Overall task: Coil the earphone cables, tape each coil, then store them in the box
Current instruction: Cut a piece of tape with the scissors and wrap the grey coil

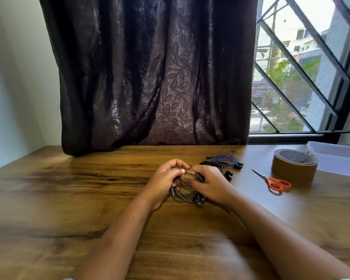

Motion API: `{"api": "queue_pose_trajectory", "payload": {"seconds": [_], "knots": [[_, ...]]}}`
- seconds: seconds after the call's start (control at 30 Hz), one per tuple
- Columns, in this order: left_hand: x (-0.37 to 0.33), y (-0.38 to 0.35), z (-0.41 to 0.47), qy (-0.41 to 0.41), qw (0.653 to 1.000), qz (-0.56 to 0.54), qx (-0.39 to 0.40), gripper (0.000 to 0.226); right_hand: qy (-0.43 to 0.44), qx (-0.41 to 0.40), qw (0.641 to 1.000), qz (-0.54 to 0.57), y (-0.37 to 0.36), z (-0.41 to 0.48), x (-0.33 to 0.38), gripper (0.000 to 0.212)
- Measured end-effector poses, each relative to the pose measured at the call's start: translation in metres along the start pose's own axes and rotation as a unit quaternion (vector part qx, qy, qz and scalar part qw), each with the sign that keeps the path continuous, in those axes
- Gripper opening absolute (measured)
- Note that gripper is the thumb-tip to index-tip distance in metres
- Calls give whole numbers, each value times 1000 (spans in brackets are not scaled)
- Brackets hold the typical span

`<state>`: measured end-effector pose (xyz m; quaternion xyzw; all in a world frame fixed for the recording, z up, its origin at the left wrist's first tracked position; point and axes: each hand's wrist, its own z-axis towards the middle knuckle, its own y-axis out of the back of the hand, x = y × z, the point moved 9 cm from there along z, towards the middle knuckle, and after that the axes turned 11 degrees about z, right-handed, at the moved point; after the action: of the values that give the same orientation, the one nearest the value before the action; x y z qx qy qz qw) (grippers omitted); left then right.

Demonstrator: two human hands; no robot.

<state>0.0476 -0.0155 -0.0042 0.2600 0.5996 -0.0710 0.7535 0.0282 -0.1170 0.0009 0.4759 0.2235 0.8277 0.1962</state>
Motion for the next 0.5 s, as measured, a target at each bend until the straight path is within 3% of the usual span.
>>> {"api": "queue_pose_trajectory", "payload": {"seconds": [0.17, 0.33, 0.5], "knots": [[4, 0, 2, 1, 1000, 5, 4, 20, 1, -18, 1000, -8, 5, 0, 2, 29], [-2, -3, 0, -27, 1000, 2, 14, 15, -22, -25, 997, 64, 3, -1, -1, 35], [0, 2, 1, -25, 998, 35, -38, 9, -70, -65, 985, 143, 6, -3, -4, 42]]}}
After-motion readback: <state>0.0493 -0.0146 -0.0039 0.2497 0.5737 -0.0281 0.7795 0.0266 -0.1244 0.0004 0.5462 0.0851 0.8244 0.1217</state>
